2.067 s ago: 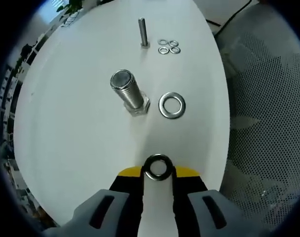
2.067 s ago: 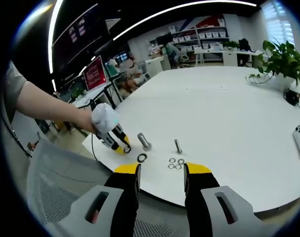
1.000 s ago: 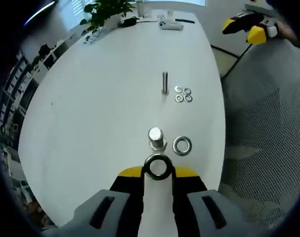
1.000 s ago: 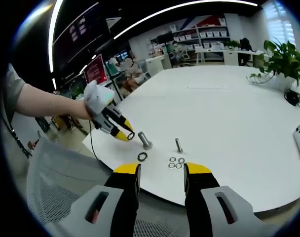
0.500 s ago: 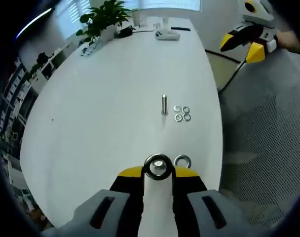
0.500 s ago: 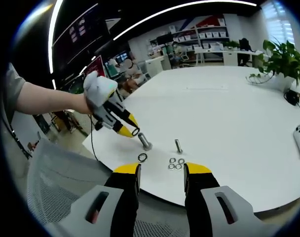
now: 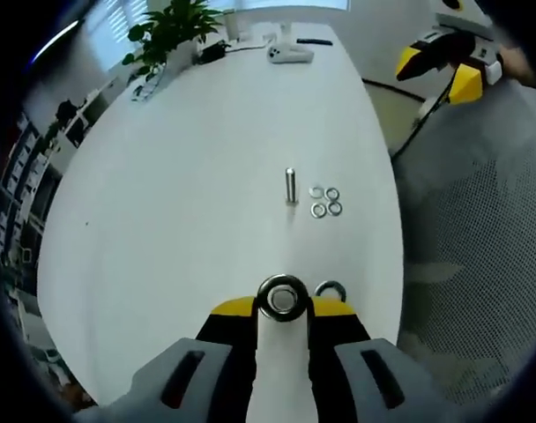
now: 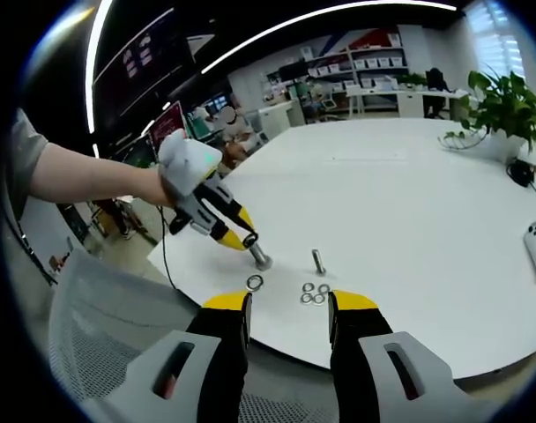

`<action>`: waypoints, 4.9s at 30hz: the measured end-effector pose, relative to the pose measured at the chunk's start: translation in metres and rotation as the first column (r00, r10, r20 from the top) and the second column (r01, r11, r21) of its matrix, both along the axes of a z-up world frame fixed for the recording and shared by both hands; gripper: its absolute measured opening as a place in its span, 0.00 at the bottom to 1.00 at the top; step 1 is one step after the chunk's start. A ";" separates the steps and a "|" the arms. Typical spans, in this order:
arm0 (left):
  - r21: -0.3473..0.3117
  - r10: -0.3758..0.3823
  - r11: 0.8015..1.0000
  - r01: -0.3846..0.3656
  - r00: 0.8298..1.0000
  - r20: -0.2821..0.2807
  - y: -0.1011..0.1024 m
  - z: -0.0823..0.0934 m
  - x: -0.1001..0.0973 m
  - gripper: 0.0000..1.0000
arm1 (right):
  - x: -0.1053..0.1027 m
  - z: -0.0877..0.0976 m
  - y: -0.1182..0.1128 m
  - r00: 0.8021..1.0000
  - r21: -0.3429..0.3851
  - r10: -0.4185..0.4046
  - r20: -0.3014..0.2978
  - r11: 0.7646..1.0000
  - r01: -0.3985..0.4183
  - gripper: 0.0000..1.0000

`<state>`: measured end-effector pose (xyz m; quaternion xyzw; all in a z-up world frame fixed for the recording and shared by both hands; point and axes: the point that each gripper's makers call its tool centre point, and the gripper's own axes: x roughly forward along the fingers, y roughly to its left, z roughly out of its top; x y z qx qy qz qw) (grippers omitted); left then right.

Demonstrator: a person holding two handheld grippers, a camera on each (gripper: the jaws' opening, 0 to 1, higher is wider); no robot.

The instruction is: Place the washer onto the threaded stud by aligning its center hole with the stud, sliding it down to the base, and recovering from edge contact or off-axis alignment until the washer reaches the visible bottom stop.

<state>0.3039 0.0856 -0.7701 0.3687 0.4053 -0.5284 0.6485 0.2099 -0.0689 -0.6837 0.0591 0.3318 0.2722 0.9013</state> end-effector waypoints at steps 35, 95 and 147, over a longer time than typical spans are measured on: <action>0.124 -0.021 0.992 0.026 0.999 -0.038 0.007 -0.053 0.006 0.19 | 0.001 -0.001 -0.002 1.000 -0.002 -0.010 -0.007 1.000 0.010 0.37; -0.294 0.627 0.733 -0.614 0.776 -0.058 0.021 0.038 -0.050 0.30 | -0.011 -0.002 0.018 0.993 0.011 0.115 -0.011 0.993 -0.115 0.37; 0.044 0.622 0.783 -0.620 0.781 -0.058 -0.004 -0.067 -0.045 0.25 | -0.017 -0.003 0.028 0.983 0.007 0.184 -0.015 0.983 -0.184 0.36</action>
